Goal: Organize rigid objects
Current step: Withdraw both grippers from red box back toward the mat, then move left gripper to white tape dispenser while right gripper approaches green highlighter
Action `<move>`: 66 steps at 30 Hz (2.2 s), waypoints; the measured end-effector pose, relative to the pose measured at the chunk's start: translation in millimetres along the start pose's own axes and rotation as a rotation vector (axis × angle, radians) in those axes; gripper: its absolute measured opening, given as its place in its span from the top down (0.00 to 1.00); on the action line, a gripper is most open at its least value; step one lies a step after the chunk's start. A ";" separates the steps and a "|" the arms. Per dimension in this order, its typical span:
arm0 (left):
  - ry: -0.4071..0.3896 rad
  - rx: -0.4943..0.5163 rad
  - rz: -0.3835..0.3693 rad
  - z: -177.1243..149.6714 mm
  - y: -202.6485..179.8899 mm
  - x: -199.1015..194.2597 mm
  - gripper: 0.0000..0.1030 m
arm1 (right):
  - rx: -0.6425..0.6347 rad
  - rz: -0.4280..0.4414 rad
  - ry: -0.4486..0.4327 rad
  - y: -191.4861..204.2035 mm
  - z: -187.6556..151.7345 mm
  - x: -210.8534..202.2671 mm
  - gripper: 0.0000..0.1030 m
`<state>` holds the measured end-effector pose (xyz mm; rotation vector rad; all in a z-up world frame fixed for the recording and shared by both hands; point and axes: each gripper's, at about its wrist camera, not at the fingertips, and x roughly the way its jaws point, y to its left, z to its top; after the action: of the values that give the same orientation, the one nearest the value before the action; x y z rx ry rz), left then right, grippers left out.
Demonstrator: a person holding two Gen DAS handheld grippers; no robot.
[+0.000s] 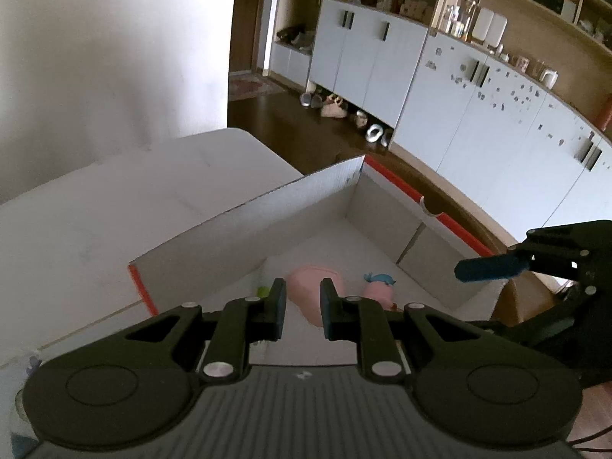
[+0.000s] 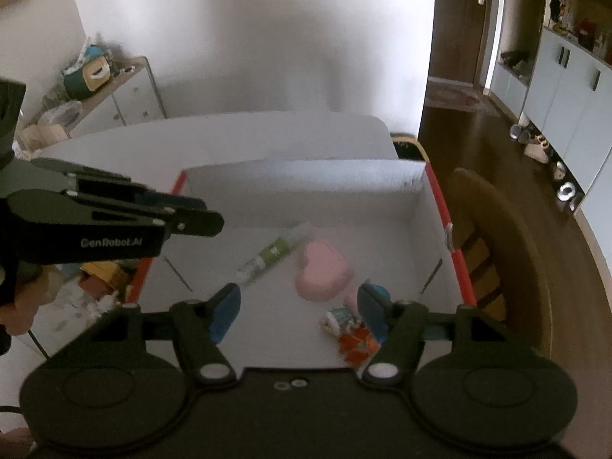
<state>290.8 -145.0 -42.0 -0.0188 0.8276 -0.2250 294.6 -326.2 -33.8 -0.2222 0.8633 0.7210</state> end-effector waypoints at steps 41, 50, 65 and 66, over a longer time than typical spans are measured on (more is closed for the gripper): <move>-0.062 -0.089 0.027 -122.6 158.1 -145.6 0.19 | 0.104 0.017 -0.132 190.8 -57.2 -14.6 0.00; -0.024 -0.108 0.047 -149.2 185.9 -134.1 0.19 | 0.109 -0.006 -0.074 211.8 -70.4 19.3 0.00; 0.023 -0.156 0.126 -161.7 244.7 -89.7 0.19 | 0.033 -0.044 0.028 223.2 -74.6 73.7 0.12; 0.025 -0.156 0.128 -160.9 248.7 -85.3 0.19 | 0.031 -0.042 0.035 223.0 -74.8 77.3 0.15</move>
<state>164.7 126.7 -114.9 -0.1093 0.8662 -0.0399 135.2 -156.3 -117.8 -0.2251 0.9003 0.6656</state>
